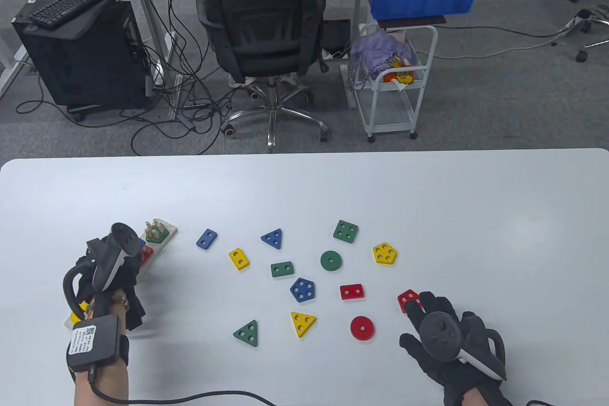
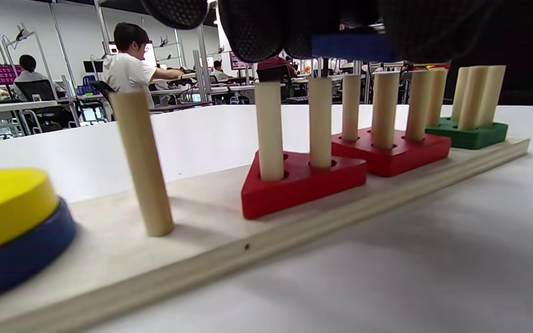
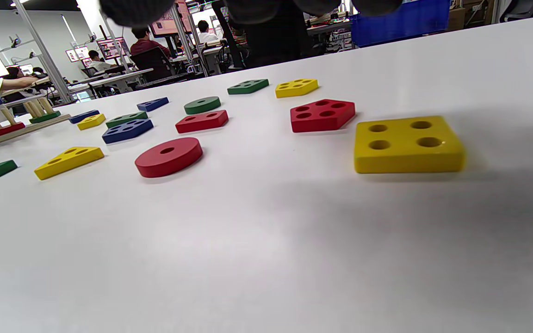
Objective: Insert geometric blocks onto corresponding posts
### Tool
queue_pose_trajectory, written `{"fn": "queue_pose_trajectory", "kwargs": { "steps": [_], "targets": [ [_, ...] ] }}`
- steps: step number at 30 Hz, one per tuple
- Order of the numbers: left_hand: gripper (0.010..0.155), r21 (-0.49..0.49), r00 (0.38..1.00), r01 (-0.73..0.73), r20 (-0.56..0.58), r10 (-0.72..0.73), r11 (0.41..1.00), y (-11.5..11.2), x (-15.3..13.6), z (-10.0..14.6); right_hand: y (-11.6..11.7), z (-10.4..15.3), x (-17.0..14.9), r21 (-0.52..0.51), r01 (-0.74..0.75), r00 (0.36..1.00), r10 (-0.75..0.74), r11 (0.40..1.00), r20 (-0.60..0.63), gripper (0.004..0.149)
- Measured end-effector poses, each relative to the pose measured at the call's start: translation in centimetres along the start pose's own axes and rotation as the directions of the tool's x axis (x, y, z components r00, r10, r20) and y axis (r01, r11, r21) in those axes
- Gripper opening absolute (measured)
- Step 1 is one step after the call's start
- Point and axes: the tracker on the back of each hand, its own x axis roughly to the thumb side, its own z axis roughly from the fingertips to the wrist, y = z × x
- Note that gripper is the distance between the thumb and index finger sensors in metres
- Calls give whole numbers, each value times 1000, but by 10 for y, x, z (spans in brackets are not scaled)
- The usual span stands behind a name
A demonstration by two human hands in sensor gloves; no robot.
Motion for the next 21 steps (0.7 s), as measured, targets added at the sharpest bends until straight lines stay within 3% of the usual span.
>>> {"fn": "queue_pose_trajectory", "kwargs": {
  "steps": [17, 21],
  "targets": [
    [68, 27, 1000, 17, 4, -17, 1000, -6, 5, -2, 1, 0, 1, 12, -3, 1000, 3, 1000, 2, 67],
    [76, 37, 999, 50, -1, -50, 998, -3, 8, 1, 1, 0, 1, 15, -2, 1000, 2, 1000, 1, 67]
  ]
}}
